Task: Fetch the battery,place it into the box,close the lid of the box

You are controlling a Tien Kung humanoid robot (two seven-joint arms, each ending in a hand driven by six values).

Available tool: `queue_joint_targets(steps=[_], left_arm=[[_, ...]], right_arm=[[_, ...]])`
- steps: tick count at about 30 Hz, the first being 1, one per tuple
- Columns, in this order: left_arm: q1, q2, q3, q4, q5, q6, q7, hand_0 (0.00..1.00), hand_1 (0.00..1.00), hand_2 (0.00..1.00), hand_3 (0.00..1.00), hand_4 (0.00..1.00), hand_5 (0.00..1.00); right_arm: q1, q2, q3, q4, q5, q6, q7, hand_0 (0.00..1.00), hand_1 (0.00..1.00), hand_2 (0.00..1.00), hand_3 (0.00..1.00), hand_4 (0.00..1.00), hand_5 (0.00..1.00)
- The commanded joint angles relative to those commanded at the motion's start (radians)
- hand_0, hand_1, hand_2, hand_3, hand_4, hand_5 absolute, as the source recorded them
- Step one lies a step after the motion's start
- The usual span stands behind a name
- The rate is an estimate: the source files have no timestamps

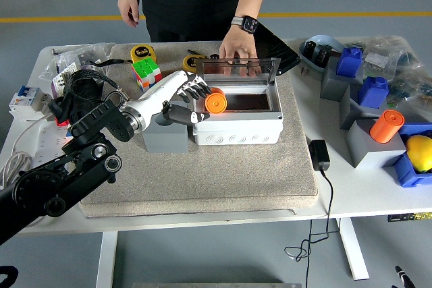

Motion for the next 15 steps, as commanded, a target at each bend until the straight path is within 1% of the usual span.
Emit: queue_joint_targets(steps=[4, 8, 10, 14, 15], left_arm=[[-0.015, -0.012, 0.028, 0.003, -0.014, 0.000, -0.001, 0.497, 0.610, 0.612, 0.586, 0.847, 0.044], [-0.037, -0.039, 0.067, 0.015, -0.038, 0.000, -0.003, 0.497, 0.610, 0.612, 0.586, 0.847, 0.044], [-0.052, -0.058, 0.087, 0.029, -0.047, 0.005, -0.009, 0.495, 0.609, 0.613, 0.586, 0.852, 0.040], [-0.095, -0.112, 0.130, 0.070, -0.071, 0.014, -0.023, 0.495, 0.609, 0.613, 0.586, 0.852, 0.040], [-0.113, -0.132, 0.144, 0.084, -0.076, 0.016, -0.027, 0.492, 0.607, 0.613, 0.587, 0.852, 0.041]], right_arm=[[-0.002, 0.000, 0.003, 0.000, 0.003, 0.000, 0.001, 0.727, 0.666, 0.654, 0.591, 0.998, 0.618], [-0.004, -0.001, 0.004, 0.001, 0.001, -0.001, 0.001, 0.727, 0.666, 0.654, 0.591, 0.998, 0.618], [-0.003, -0.001, 0.002, 0.001, 0.004, -0.001, 0.001, 0.727, 0.666, 0.654, 0.591, 0.998, 0.618], [-0.001, 0.000, 0.000, 0.001, 0.005, -0.003, 0.001, 0.727, 0.666, 0.654, 0.591, 0.998, 0.618], [-0.001, 0.000, -0.002, 0.001, 0.006, -0.003, 0.000, 0.727, 0.666, 0.653, 0.592, 0.998, 0.618]])
